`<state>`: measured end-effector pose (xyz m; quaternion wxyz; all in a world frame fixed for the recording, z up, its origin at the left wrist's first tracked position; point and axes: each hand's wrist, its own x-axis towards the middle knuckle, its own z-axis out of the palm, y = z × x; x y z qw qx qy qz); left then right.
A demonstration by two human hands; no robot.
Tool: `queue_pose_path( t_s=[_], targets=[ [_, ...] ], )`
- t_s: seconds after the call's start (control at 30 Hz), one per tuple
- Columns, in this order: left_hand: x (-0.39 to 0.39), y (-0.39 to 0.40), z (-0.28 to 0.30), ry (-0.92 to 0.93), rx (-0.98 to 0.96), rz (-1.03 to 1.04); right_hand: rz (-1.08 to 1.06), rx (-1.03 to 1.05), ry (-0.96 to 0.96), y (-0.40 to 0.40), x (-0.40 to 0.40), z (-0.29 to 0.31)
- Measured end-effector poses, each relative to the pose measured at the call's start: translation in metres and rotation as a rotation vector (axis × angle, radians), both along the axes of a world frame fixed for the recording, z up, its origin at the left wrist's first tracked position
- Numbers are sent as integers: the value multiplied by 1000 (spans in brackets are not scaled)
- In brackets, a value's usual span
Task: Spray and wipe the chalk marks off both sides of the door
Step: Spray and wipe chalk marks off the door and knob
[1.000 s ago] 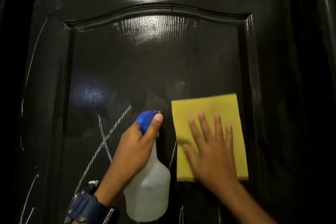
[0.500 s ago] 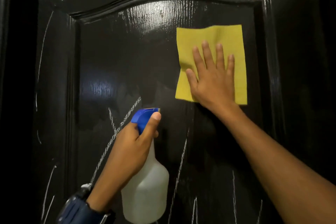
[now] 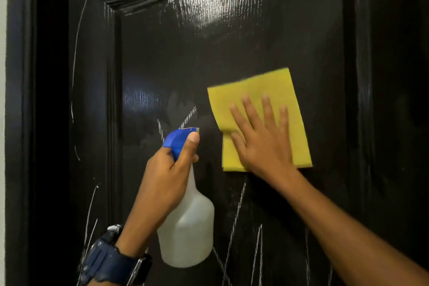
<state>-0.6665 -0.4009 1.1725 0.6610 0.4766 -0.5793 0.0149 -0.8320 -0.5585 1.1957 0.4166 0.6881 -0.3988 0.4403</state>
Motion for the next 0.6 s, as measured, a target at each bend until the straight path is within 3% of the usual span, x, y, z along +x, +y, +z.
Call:
queue_pose_path(
  t_s=[0.1, 0.2, 0.3, 0.47, 0.53, 0.6],
  targets=[
    [11, -3, -12, 11, 13, 49, 25, -38, -10, 1, 56, 77],
    [30, -9, -24, 33, 30, 101, 34, -34, -27, 6, 88, 100],
    [53, -9, -32, 40, 38, 148, 76, -48, 30, 6, 96, 56],
    [90, 2, -31, 58, 40, 171, 78, -19, 181, 19, 114, -97],
    [104, 5, -27, 46, 39, 152, 43, -13, 185, 18, 113, -113],
    [125, 10, -21, 30, 21, 144, 42, -8, 155, 19, 127, -82]
  ],
)
